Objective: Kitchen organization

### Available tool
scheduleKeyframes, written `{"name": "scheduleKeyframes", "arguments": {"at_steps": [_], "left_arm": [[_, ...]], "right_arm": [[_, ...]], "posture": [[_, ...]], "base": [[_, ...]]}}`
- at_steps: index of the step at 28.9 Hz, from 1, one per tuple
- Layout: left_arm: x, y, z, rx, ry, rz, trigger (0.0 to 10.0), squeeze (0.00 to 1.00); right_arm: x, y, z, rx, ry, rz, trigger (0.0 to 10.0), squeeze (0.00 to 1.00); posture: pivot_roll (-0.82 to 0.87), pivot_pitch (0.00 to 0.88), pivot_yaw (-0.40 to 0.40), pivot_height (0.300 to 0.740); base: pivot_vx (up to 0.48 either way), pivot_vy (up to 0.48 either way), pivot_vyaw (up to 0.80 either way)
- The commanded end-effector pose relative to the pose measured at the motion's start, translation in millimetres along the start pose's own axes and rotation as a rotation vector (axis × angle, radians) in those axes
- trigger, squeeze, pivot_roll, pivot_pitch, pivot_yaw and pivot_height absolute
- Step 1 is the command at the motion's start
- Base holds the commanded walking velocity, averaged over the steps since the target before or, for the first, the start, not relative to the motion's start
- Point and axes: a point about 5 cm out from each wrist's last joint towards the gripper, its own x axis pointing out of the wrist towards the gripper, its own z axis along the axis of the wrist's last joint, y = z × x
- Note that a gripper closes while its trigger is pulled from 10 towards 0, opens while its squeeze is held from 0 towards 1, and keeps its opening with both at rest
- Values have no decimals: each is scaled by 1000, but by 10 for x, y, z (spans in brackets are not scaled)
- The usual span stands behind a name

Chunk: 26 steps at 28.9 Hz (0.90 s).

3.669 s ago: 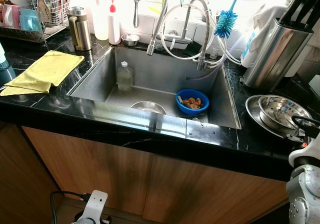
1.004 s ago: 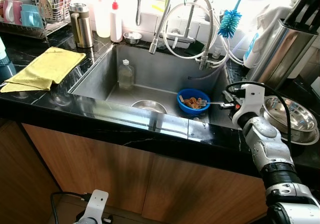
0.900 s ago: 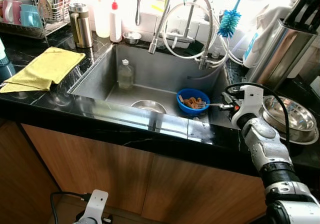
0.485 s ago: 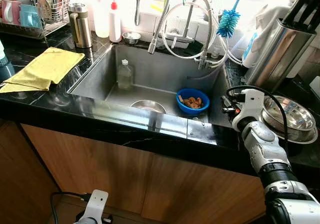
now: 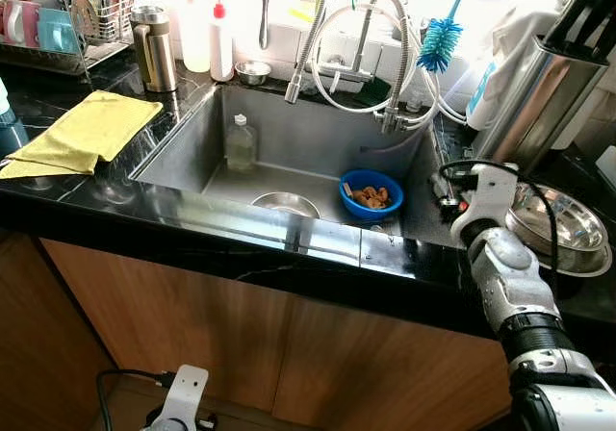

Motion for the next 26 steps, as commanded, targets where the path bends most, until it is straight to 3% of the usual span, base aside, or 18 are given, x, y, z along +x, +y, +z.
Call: {"name": "scheduleKeyframes", "arguments": {"at_steps": [1,5,9,12,15,16,17,20,23,24,26], "left_arm": [[0,-22,-16,10,10,-9,10000,0],[-2,-22,-24,18,11,-12,10000,0],[-2,-23,-26,21,12,-13,10000,0],[-4,-21,-38,30,16,-15,10000,0],[-5,-17,-43,35,18,-16,10000,0],[-5,-16,-45,39,19,-17,10000,0],[-6,-15,-46,39,19,-17,10000,0],[-6,-12,-48,40,19,-17,10000,0],[-7,-8,-49,43,19,-18,10000,0],[-7,-7,-50,44,19,-18,10000,0],[-7,-4,-50,47,19,-18,10000,0]], "right_arm": [[-38,-106,119,-6,-51,-50,10000,0],[-172,-274,363,-3,-138,-188,10000,0],[-244,-334,421,3,-154,-244,10000,0],[-487,-589,481,-6,-150,-389,10000,0],[-636,-729,465,9,-125,-472,10000,8],[-708,-811,425,35,-100,-524,10000,871],[-730,-836,405,51,-90,-541,10000,1000],[-820,-929,318,114,-60,-617,10000,1000],[-851,-922,291,155,-47,-631,10000,1000],[-854,-921,280,156,-38,-635,10000,914],[-864,-929,244,182,-14,-653,10000,0]], "posture": [[171,0,-158,736],[164,0,-154,736],[164,0,-154,736],[157,0,-151,736],[153,0,-149,736],[153,0,-149,736],[154,0,-149,736],[158,0,-148,736],[158,0,-145,736],[159,0,-145,736],[161,0,-145,736]], "base": [[0,0,0],[0,0,0],[0,0,0],[0,0,0],[0,0,0],[0,0,0],[0,0,0],[0,0,0],[0,0,0],[0,0,0],[0,0,0]]}}
